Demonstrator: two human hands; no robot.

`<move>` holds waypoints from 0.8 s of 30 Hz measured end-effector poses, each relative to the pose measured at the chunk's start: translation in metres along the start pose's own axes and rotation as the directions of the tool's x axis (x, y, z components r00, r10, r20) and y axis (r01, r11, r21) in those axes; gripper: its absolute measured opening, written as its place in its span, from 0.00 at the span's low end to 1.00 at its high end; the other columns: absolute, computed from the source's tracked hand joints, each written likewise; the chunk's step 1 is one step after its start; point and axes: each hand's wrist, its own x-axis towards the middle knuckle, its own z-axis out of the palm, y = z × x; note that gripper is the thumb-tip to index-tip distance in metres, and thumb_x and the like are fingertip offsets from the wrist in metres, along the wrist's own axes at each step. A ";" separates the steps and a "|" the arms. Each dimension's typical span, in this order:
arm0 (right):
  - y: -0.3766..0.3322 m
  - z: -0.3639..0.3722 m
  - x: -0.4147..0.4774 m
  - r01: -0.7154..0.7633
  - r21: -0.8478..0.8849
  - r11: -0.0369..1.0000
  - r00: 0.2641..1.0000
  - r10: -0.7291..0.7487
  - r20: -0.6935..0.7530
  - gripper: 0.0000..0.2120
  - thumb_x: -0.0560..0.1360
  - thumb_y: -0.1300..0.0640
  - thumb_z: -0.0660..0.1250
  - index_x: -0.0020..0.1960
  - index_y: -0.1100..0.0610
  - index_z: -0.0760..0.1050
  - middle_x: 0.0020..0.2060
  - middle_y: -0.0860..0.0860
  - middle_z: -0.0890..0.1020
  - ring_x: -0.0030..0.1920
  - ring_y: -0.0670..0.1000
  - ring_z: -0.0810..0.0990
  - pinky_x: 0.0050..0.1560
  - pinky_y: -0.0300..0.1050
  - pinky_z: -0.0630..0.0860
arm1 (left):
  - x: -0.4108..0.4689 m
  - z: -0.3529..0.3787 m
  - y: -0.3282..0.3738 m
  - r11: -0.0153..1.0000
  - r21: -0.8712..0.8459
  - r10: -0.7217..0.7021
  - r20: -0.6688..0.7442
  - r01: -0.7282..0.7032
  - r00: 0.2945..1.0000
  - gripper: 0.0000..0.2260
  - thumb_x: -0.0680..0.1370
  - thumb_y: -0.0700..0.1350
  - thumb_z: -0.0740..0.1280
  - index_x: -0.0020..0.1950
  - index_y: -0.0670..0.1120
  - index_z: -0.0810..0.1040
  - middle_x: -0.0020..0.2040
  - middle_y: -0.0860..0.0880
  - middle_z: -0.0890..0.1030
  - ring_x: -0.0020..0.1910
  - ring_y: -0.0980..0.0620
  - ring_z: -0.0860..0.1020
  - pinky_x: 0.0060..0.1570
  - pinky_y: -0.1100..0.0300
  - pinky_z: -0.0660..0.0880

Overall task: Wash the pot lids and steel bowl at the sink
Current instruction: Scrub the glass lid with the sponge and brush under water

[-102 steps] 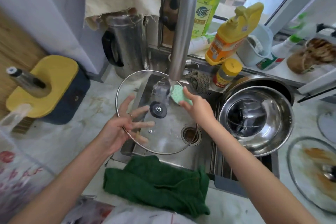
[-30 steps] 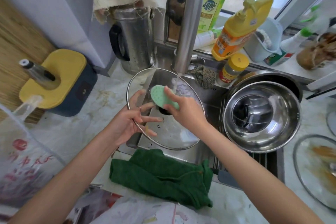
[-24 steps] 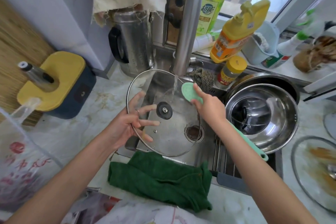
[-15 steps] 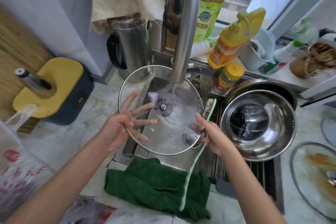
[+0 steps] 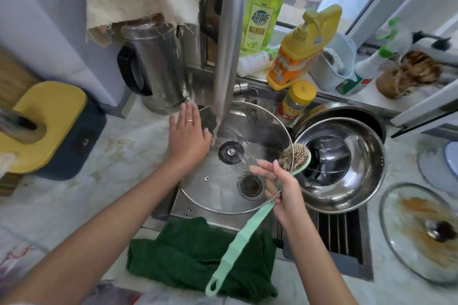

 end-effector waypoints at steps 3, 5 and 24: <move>0.005 0.001 0.005 0.008 0.065 0.998 0.998 -0.004 -0.063 0.16 0.82 0.53 0.55 0.51 0.65 0.75 0.42 0.59 0.84 0.16 0.41 0.60 0.16 0.31 0.56 | 0.003 0.015 0.021 0.989 0.108 0.091 0.071 -0.098 0.993 0.30 0.81 0.55 0.47 0.79 0.41 0.46 0.79 0.38 0.48 0.78 0.41 0.45 0.73 0.43 0.37; 0.005 -0.001 0.011 0.003 0.109 0.994 0.996 0.006 -0.084 0.17 0.82 0.52 0.55 0.49 0.65 0.76 0.40 0.58 0.84 0.16 0.41 0.59 0.16 0.31 0.55 | -0.012 0.026 0.025 0.921 0.105 0.359 0.148 -0.376 0.921 0.30 0.80 0.57 0.42 0.79 0.46 0.41 0.79 0.42 0.43 0.78 0.44 0.42 0.73 0.46 0.34; 0.042 0.007 0.036 -0.049 0.237 0.970 0.998 0.059 -0.035 0.27 0.64 0.32 0.72 0.50 0.54 0.83 0.38 0.54 0.80 0.25 0.44 0.70 0.23 0.35 0.63 | -0.027 0.041 0.036 0.538 -0.125 0.823 0.295 -0.834 0.486 0.25 0.82 0.54 0.44 0.78 0.54 0.41 0.79 0.52 0.42 0.78 0.54 0.39 0.74 0.53 0.33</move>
